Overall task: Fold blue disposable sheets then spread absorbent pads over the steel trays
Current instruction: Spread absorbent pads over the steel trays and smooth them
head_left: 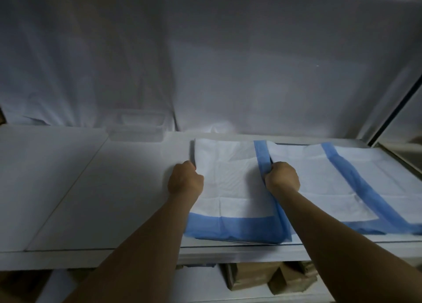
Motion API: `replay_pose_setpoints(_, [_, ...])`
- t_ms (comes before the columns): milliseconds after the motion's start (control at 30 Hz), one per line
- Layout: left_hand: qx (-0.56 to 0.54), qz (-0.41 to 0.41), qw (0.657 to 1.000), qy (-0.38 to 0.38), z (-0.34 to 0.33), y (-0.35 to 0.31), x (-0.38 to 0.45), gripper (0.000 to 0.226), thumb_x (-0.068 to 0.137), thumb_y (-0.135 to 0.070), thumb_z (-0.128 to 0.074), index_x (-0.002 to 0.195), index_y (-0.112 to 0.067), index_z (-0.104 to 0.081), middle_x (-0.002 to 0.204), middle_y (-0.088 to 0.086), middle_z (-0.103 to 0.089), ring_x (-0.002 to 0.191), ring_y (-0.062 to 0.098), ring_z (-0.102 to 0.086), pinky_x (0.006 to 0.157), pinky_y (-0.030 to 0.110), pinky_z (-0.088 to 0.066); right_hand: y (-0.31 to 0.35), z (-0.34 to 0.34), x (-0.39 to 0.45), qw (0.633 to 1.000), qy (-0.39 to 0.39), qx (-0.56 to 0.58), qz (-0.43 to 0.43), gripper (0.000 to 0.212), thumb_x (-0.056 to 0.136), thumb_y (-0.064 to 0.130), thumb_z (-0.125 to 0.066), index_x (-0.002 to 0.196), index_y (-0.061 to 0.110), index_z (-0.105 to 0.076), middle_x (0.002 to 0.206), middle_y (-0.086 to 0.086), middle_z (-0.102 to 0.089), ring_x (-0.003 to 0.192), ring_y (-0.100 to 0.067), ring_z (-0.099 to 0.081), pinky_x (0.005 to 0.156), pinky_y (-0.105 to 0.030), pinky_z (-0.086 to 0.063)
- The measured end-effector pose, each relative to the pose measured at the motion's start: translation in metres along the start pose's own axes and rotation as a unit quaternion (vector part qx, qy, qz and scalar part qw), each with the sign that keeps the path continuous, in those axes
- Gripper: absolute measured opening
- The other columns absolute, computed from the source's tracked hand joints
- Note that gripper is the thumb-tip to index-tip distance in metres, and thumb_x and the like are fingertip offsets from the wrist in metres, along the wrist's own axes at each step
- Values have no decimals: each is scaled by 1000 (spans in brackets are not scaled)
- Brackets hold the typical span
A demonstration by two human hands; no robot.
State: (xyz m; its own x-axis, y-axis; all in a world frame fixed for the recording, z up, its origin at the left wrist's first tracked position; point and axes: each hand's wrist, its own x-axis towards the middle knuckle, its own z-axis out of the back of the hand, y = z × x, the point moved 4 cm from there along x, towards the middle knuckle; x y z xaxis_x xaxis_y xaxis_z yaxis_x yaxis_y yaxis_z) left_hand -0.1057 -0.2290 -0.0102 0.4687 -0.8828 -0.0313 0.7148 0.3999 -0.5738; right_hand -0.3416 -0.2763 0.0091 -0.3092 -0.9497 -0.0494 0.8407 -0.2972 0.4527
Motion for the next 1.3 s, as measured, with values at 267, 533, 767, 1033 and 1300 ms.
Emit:
replay_pose_setpoints(267, [3,1,1000,-24,2,-2,3,30,88,-21,-59,115,-7,-57,121,13,-57,110,30,-57,86,35,-48,8,-2,10,998,-1,-57,28,26,91,14,-58,115,7,-62,113,-12,-64,102,-29,-62,71,-28,-43])
replay_pose_setpoints(533, [146,-171,963,-149,5,-38,6,45,91,-13,-51,135,-10,-42,151,10,-28,140,27,-25,116,41,-16,47,6,8,990,-57,-4,131,31,93,32,-49,112,10,-60,115,-12,-62,107,-32,-59,84,-34,-47])
replay_pose_setpoints(767, [304,-224,926,8,-28,-48,28,54,96,-19,-38,148,-10,-24,158,9,-11,147,26,-3,119,49,-2,102,-46,-17,943,132,136,274,36,101,24,-35,127,13,-56,131,-8,-57,119,-26,-53,101,-34,-39])
replay_pose_setpoints(1033, [333,-234,911,65,-37,-36,34,67,95,-53,-33,151,-26,-8,160,0,-8,148,19,4,115,58,5,113,-80,-21,914,212,171,300,45,103,30,-20,139,14,-43,143,-7,-47,132,-24,-42,117,-42,-21])
replay_pose_setpoints(1300, [298,-244,919,81,-34,-34,32,59,101,-37,-18,151,-9,-6,160,8,4,148,23,6,119,47,-12,76,-87,17,921,149,-166,319,57,101,44,-8,153,19,-1,160,1,7,148,-19,9,120,-41,2])
